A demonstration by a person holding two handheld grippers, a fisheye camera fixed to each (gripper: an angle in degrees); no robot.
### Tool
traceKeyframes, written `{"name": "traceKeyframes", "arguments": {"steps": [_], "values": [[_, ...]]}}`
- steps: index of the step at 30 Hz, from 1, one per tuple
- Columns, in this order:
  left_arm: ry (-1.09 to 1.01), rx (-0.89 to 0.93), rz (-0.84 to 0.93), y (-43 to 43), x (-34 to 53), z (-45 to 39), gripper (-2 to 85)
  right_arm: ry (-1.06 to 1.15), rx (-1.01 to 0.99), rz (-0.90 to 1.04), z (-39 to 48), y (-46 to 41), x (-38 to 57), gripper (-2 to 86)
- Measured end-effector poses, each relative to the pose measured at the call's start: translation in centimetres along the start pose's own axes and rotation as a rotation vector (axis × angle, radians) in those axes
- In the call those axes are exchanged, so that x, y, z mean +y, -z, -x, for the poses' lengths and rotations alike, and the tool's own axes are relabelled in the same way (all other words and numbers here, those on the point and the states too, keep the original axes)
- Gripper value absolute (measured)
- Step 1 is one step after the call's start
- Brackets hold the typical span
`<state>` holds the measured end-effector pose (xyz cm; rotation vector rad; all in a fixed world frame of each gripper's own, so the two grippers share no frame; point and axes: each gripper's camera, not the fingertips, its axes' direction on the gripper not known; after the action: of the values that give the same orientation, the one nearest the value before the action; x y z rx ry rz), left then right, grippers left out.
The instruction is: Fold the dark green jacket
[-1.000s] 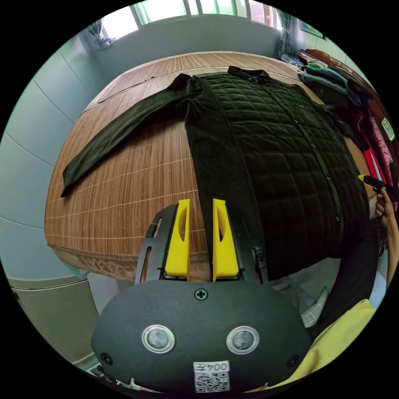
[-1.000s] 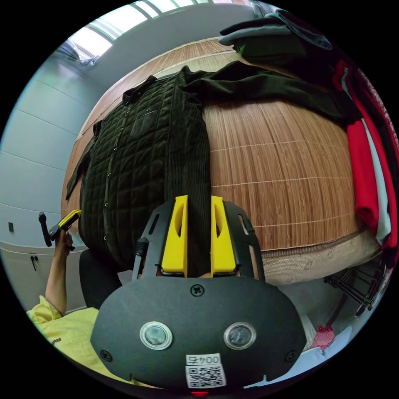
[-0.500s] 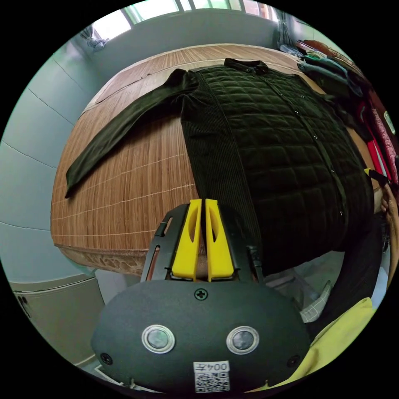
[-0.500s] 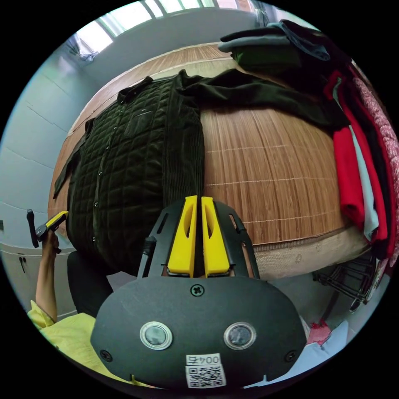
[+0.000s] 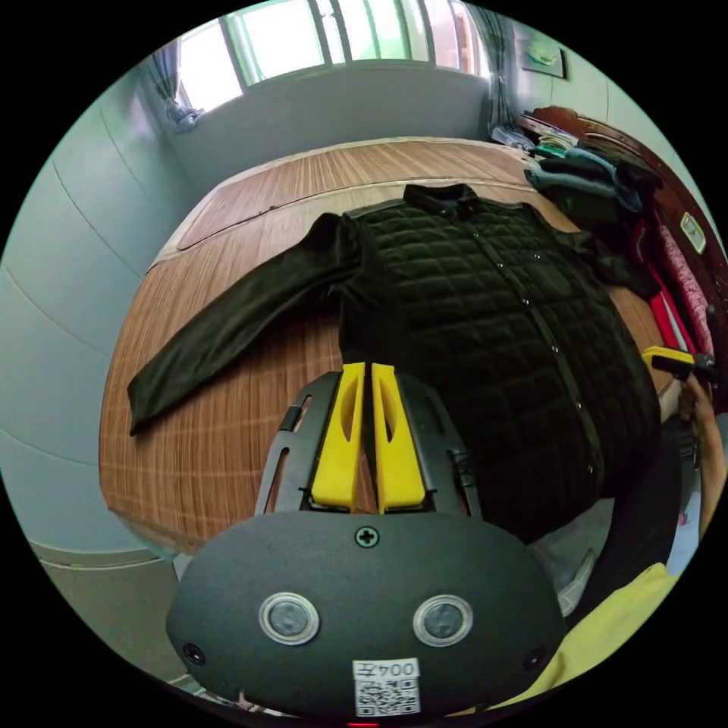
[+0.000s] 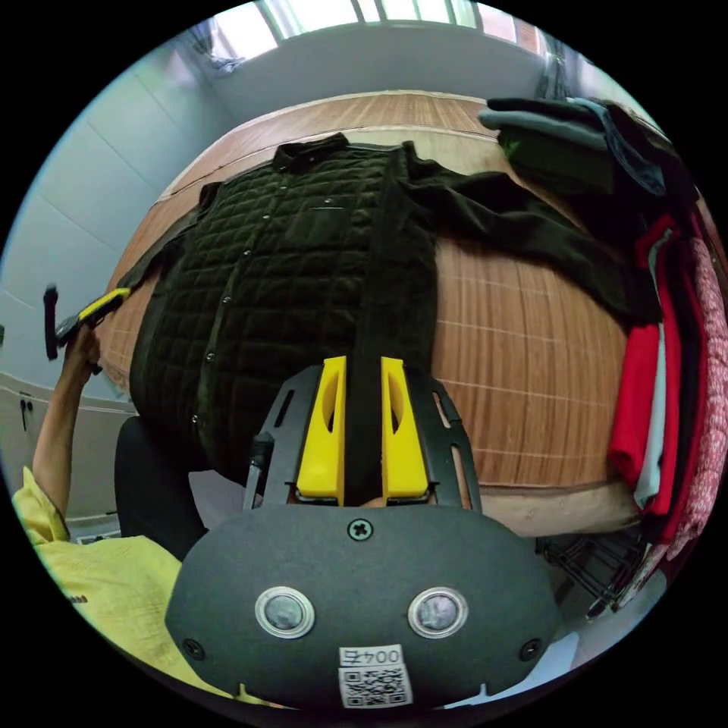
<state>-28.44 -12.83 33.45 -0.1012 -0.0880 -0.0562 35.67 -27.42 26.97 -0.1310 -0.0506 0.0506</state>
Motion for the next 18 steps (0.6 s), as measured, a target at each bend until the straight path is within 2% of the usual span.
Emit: {"name": "traceKeyframes", "arguments": {"steps": [5, 18], "values": [[0.022, -0.013, 0.003, -3.8, -4.0, 0.6, 2.3, -0.008, 0.062, 0.057, 1.6, -2.9, -0.7, 8.4], [0.086, -0.041, 0.071, -9.5, -5.6, 2.7, 0.9, -0.014, 0.084, -0.014, 2.5, -2.9, 0.0, 7.0]]}}
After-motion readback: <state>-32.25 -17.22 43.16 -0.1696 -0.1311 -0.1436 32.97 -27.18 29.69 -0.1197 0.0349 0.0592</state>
